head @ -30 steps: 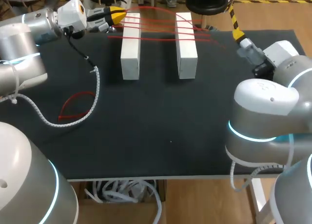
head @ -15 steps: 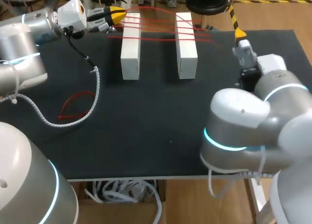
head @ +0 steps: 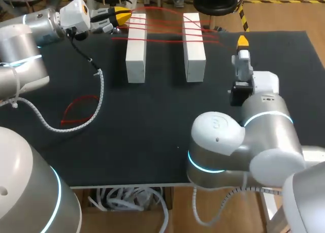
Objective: Grab the tape and strap the tape.
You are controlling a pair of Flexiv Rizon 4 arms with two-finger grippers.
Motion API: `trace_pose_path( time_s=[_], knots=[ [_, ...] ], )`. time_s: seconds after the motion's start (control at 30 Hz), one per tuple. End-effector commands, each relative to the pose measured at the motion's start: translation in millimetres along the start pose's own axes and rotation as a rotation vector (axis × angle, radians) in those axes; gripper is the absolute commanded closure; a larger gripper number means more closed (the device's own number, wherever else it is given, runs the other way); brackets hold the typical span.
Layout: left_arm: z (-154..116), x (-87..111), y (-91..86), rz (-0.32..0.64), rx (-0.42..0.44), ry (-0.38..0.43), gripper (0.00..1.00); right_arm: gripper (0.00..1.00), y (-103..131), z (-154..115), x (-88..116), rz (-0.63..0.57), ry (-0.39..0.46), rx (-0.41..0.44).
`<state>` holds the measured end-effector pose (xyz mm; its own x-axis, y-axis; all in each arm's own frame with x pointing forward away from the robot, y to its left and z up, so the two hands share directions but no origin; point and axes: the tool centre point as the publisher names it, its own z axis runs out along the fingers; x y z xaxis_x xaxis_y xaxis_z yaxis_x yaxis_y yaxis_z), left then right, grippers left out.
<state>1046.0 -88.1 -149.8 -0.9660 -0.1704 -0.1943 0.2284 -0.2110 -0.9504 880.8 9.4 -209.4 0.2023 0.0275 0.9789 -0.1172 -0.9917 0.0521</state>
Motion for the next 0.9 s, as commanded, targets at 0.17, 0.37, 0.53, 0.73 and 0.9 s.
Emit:
trace_pose_path(
  time_s=[0.17, 0.37, 0.53, 0.73, 0.9],
  knots=[
    [0, -0.3, 1.7, 0.003, 0.004, 0.001, 1.00, 0.00, -5, 0, 4, -0.001, -0.011, -0.063],
    [0, -0.3, 1.7, 0.003, 0.004, 0.001, 1.00, 0.00, -10, -2, 1, 0.041, -0.026, -0.032],
    [0, -0.3, 1.7, 0.003, 0.004, 0.001, 1.00, 0.00, -25, 3, 6, 0.128, -0.031, -0.027],
    [0, -0.3, 1.7, 0.003, 0.004, 0.001, 1.00, 0.00, -44, 19, 11, 0.194, -0.017, -0.034],
    [0, -0.3, 1.7, 0.003, 0.004, 0.001, 1.00, 0.00, -62, 37, 16, 0.261, 0.046, -0.061]
  ],
)
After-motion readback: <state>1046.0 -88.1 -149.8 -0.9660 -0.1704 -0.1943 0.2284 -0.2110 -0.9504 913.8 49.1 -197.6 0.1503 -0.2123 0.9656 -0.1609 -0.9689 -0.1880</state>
